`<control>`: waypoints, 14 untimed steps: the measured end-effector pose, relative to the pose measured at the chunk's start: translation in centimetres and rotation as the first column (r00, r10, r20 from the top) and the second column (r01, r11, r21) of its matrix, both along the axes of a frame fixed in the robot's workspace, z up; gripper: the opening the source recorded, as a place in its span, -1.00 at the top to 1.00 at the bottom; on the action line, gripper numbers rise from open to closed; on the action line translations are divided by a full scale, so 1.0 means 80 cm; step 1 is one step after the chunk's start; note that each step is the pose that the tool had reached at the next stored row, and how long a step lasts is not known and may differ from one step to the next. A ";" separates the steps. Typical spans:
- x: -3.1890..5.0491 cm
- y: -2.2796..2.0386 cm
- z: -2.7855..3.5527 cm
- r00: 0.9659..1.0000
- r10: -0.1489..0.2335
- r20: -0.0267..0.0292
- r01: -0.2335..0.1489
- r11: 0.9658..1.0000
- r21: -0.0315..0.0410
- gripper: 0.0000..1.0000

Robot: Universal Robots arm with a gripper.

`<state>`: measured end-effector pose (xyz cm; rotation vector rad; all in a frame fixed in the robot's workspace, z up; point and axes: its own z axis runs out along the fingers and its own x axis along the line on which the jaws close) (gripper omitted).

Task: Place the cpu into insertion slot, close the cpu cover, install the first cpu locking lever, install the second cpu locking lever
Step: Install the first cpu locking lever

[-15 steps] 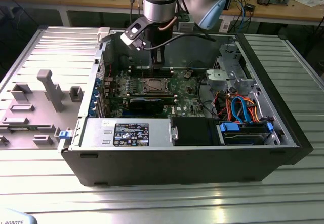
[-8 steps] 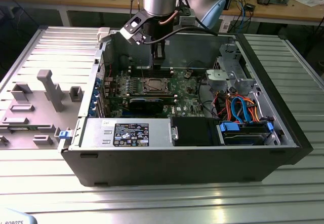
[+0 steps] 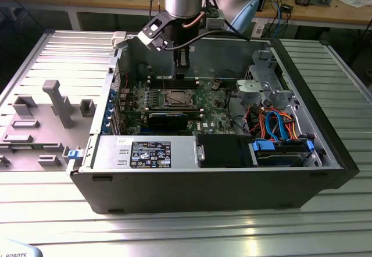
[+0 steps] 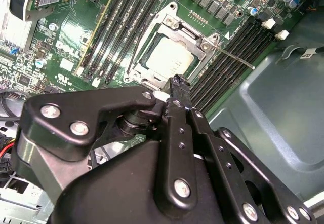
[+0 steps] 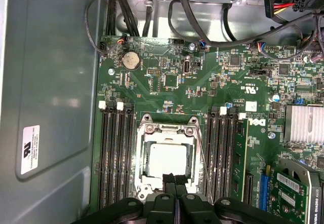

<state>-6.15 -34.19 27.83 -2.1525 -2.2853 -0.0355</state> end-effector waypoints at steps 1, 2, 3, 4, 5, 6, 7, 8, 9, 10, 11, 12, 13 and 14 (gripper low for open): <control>0.000 0.0000 0.0000 1.000 0.000 0.000 0.000 1.000 0.000 0.79; 0.000 0.0000 0.0000 1.000 0.000 0.000 0.000 1.000 0.000 0.79; 0.000 0.0000 0.0000 1.000 0.000 0.000 0.000 1.000 0.000 0.79; 0.000 0.0000 0.0000 1.000 0.000 0.000 0.000 1.000 0.000 0.79; 0.000 0.0000 0.0001 1.000 0.000 0.000 0.000 1.000 0.000 0.79; 0.000 0.0000 0.0001 1.000 0.000 0.000 0.000 1.000 0.000 0.79; 0.000 0.0000 0.0001 1.000 0.001 0.000 -0.001 1.000 0.000 0.79; 0.000 0.0000 0.0001 1.000 0.005 0.000 -0.005 1.000 0.000 0.79; 0.000 0.0000 0.0001 1.000 0.015 0.000 -0.015 1.000 0.000 0.79; 0.000 0.0000 0.0001 0.999 0.034 0.000 -0.034 0.999 0.000 0.79; 0.000 0.0000 0.0001 0.999 0.049 0.000 -0.049 0.999 0.000 0.79; 0.000 0.0000 0.0001 0.998 0.066 0.000 -0.066 0.998 0.000 0.79; 0.000 0.0000 0.0001 0.996 0.085 0.000 -0.085 0.996 0.000 0.79; 0.000 0.0000 0.0001 0.995 0.102 0.000 -0.102 0.995 0.000 0.79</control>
